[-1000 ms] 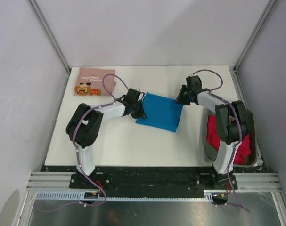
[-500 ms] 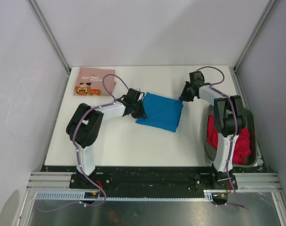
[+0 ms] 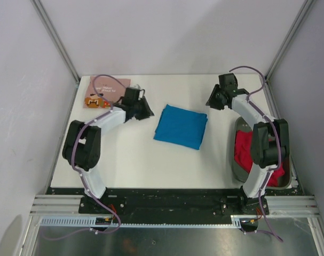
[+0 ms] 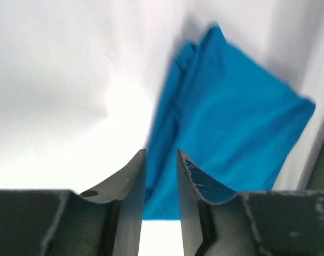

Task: Fold and stack the t-shirts
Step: Put the neatly folded tshirt into the corner of the board with both arms

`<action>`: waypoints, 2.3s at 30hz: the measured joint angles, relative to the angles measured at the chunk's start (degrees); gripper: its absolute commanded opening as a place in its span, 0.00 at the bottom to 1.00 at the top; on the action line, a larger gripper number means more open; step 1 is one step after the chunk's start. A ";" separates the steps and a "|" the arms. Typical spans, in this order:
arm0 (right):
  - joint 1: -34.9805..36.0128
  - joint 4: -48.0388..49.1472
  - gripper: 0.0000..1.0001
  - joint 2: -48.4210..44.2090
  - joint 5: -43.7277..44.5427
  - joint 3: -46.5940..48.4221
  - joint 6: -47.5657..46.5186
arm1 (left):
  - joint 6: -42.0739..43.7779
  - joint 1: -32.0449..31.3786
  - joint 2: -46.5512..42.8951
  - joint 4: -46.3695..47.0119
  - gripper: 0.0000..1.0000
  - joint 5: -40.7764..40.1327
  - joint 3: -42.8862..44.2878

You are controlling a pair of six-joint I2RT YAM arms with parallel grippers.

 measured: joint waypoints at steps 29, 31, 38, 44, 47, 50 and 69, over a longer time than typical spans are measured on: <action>8.33 1.57 0.35 -12.85 -7.78 -21.64 2.10 | -4.81 16.68 12.68 -2.69 0.42 -16.20 13.22; 8.37 1.46 0.35 -12.85 -7.78 -21.81 2.08 | -5.88 16.74 13.05 -2.73 0.42 -16.46 13.22; 8.55 1.46 0.34 -12.85 -8.09 -21.84 2.05 | -8.76 17.14 13.94 -3.08 0.43 -17.11 13.46; 8.57 1.46 0.34 -12.85 -8.17 -21.84 1.92 | -9.64 17.66 16.22 -3.10 0.42 -17.49 15.15; 8.59 1.46 0.34 -12.85 -8.20 -21.84 1.88 | -9.68 17.70 17.11 -3.26 0.37 -17.55 15.72; 8.59 1.46 0.34 -12.85 -8.20 -21.84 1.86 | -9.70 17.70 17.88 -3.26 0.22 -17.68 16.37; 8.61 3.63 0.34 -12.57 -9.33 -23.93 1.90 | -14.16 14.60 2.08 -1.90 0.00 -18.05 -5.03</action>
